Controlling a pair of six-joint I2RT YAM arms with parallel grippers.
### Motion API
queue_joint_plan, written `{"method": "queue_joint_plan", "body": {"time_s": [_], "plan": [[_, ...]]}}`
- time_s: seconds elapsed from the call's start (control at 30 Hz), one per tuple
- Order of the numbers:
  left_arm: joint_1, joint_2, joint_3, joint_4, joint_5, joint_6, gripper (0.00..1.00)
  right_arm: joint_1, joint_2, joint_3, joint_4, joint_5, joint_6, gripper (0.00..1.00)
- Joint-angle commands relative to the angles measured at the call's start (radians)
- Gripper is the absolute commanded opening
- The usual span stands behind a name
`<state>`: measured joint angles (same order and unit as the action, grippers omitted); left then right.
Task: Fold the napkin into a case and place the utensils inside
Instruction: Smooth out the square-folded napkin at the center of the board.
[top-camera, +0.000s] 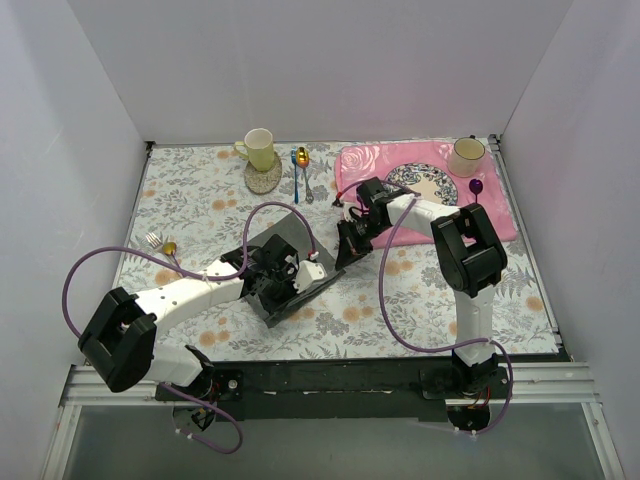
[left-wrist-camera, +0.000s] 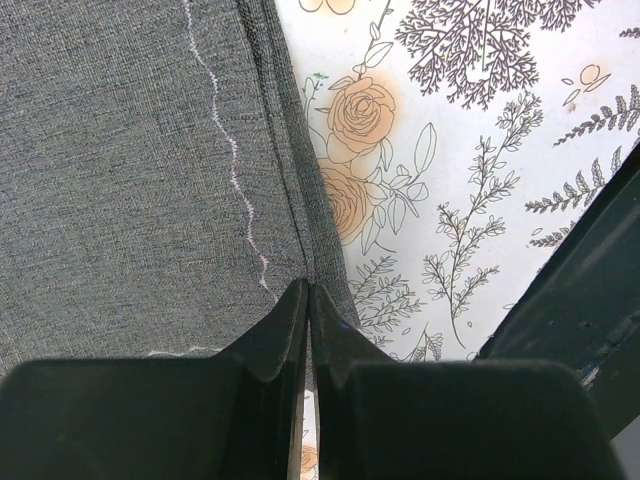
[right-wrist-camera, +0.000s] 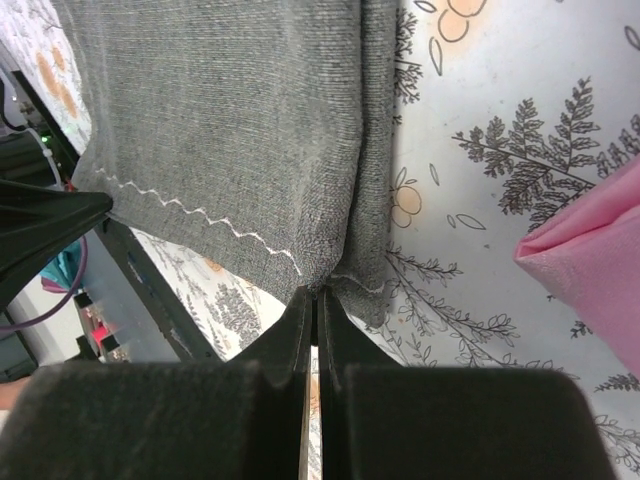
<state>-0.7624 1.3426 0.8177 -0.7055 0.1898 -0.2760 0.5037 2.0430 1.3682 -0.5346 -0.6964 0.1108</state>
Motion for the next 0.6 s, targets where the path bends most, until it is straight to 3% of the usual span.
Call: {"method": "queue_joint_plan", "body": {"time_s": [0.0,0.57], "plan": [[-0.005,-0.026,0.023,-0.017,0.027,0.006,0.00,-0.011,-0.066,0.071,-0.042,-0.048,0.000,0.01],[-0.005,0.003,0.018,-0.023,0.040,0.026,0.00,-0.021,-0.049,0.003,-0.030,-0.025,-0.028,0.01]]}}
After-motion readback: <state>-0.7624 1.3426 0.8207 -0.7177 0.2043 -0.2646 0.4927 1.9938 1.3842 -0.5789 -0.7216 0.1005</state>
